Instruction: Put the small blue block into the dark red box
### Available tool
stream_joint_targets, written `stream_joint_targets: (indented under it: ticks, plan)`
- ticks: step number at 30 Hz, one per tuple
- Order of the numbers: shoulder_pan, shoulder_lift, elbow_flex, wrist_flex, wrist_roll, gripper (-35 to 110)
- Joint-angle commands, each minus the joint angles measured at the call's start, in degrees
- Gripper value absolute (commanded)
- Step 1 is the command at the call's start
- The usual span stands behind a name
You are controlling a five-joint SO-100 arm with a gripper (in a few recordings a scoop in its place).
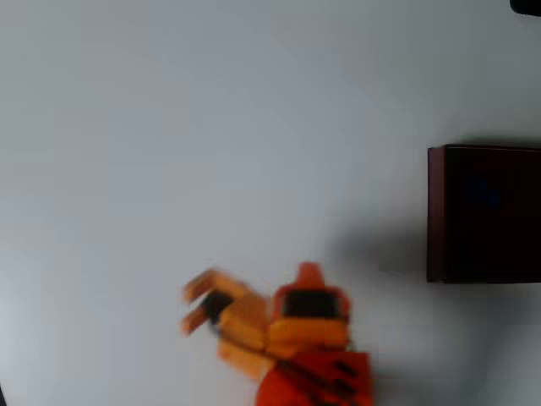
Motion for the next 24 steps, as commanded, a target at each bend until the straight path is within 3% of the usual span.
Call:
stream_joint_targets:
  ticks: [1, 5, 9, 24]
  plan:
    - [-10.46, 16.79, 10.2, 0.53, 0.18, 0]
    - [-19.69, 30.15, 20.92, 1.85, 0.0, 1]
    - [-24.87, 30.06, 26.89, 1.67, -2.99, 1]
    - [-27.07, 30.06, 31.29, 1.05, -2.46, 0]
